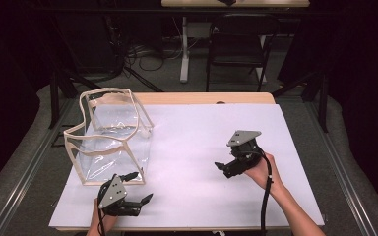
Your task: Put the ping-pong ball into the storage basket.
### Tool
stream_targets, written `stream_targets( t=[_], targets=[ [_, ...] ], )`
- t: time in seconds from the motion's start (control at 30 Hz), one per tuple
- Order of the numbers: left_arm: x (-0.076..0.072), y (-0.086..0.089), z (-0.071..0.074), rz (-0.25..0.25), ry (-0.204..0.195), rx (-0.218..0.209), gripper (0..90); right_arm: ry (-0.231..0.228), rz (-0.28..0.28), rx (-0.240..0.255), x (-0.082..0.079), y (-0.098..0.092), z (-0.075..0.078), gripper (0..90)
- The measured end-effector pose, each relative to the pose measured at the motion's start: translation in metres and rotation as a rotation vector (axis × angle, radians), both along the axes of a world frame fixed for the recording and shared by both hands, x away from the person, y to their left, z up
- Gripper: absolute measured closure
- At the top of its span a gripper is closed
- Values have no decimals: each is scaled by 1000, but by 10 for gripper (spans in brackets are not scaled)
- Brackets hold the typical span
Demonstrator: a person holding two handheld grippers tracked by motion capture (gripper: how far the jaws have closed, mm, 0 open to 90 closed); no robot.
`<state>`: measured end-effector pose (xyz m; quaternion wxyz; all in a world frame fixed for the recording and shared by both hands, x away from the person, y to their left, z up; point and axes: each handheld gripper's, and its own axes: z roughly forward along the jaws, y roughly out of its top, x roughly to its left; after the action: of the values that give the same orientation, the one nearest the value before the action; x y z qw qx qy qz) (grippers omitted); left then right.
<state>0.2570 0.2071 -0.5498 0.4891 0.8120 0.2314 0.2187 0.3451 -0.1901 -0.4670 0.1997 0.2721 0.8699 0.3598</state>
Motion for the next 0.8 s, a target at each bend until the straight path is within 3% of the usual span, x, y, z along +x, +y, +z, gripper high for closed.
stream_targets(
  t=[0.8],
  targets=[
    [1,-1,-1,0,4,-1,159,22,-47,5,-34,-28,-36,1]
  ],
)
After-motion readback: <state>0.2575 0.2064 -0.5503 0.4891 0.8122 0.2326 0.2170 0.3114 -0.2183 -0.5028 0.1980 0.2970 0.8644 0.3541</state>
